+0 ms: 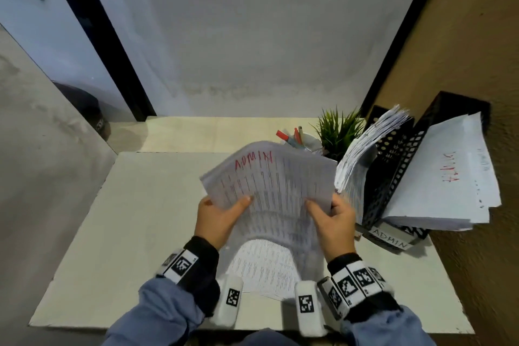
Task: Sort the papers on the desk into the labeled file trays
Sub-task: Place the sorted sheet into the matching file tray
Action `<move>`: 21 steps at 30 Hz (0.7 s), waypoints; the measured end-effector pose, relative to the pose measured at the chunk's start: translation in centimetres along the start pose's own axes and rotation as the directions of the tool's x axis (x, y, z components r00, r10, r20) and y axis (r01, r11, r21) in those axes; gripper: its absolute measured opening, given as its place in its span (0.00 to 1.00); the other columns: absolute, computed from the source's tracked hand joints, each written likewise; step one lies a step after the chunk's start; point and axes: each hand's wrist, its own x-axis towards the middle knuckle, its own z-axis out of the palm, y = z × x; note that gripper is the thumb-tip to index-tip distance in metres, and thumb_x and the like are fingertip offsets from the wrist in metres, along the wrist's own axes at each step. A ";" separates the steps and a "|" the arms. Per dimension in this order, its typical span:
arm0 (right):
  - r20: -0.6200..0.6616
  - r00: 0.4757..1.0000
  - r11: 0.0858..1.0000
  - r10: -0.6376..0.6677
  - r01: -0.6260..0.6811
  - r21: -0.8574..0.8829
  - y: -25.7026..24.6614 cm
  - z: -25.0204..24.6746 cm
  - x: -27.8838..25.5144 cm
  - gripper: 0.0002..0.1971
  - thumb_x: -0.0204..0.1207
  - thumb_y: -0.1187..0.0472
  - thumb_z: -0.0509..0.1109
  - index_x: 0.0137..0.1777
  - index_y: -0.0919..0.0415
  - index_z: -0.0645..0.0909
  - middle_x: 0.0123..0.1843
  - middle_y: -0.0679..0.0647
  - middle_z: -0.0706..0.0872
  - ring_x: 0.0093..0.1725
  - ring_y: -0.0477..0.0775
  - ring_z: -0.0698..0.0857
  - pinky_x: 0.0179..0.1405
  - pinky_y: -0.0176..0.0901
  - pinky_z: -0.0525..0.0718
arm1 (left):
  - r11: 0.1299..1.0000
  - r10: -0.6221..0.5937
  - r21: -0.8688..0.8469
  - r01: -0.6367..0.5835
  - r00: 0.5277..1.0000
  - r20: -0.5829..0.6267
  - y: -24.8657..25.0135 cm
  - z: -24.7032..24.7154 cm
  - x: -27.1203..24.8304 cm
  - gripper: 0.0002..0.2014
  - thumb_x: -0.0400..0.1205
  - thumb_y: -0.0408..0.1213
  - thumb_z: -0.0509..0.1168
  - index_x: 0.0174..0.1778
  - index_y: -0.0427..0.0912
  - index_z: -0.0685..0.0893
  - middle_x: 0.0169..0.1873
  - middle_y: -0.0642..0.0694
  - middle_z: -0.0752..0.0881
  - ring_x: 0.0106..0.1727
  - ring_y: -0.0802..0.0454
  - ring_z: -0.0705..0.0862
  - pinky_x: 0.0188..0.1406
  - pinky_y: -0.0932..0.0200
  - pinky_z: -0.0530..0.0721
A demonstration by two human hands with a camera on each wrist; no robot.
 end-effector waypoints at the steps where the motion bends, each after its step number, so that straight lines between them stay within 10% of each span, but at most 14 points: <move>1: 0.001 0.998 0.997 0.067 -0.066 -0.024 1.0 0.1 -0.1 0.14 0.73 0.77 0.68 0.36 0.56 0.82 0.34 0.47 0.85 0.34 0.39 0.86 0.30 0.26 0.83 | 0.997 -0.033 0.071 0.031 0.999 0.026 -1.0 0.0 -0.2 0.10 0.75 0.33 0.73 0.50 0.49 0.85 0.46 0.51 0.91 0.48 0.55 0.89 0.41 0.64 0.87; 4: 0.003 0.976 0.968 0.218 -0.215 -0.125 3.0 0.1 -0.4 0.06 0.73 0.76 0.67 0.35 0.71 0.80 0.32 0.57 0.83 0.35 0.61 0.85 0.32 0.35 0.83 | 0.960 -0.099 0.274 0.063 0.988 0.119 -2.8 0.4 -0.8 0.06 0.80 0.37 0.68 0.45 0.54 0.83 0.46 0.48 0.89 0.51 0.47 0.89 0.41 0.65 0.85; 10: -0.076 0.991 0.990 -0.109 0.101 -0.101 -5.4 -6.1 1.9 0.11 0.76 0.71 0.67 0.49 0.54 0.82 0.45 0.46 0.88 0.44 0.36 0.87 0.45 0.33 0.87 | 0.948 0.170 0.212 -0.237 0.941 0.294 6.4 3.3 -1.3 0.07 0.77 0.40 0.68 0.33 0.48 0.86 0.30 0.45 0.87 0.33 0.55 0.86 0.32 0.66 0.83; 14: -0.497 0.781 0.829 -0.378 0.047 -0.558 -8.1 -14.3 4.4 0.21 0.73 0.59 0.71 0.67 0.58 0.77 0.64 0.58 0.79 0.64 0.59 0.78 0.61 0.55 0.79 | 0.866 0.413 0.129 -0.484 0.835 0.365 13.0 8.4 -2.2 0.23 0.77 0.46 0.64 0.30 0.25 0.77 0.26 0.27 0.78 0.28 0.34 0.77 0.25 0.49 0.75; 18: -0.601 0.791 0.679 0.110 -0.502 -0.536 -7.1 -20.0 6.2 0.37 0.67 0.45 0.76 0.72 0.65 0.72 0.70 0.65 0.76 0.69 0.67 0.75 0.64 0.59 0.76 | 0.655 0.641 0.185 -0.733 0.668 0.378 16.1 15.4 -3.0 0.17 0.80 0.31 0.63 0.24 0.47 0.76 0.15 0.55 0.67 0.20 0.60 0.72 0.21 0.68 0.66; 21: -0.498 0.842 0.740 0.207 -0.468 -0.483 -5.5 -20.7 6.9 0.15 0.67 0.55 0.78 0.47 0.65 0.83 0.51 0.66 0.88 0.46 0.62 0.84 0.45 0.50 0.80 | 0.557 0.624 0.265 -0.787 0.607 0.492 15.0 20.3 -2.8 0.14 0.80 0.32 0.59 0.60 0.37 0.83 0.39 0.40 0.90 0.40 0.52 0.87 0.40 0.57 0.86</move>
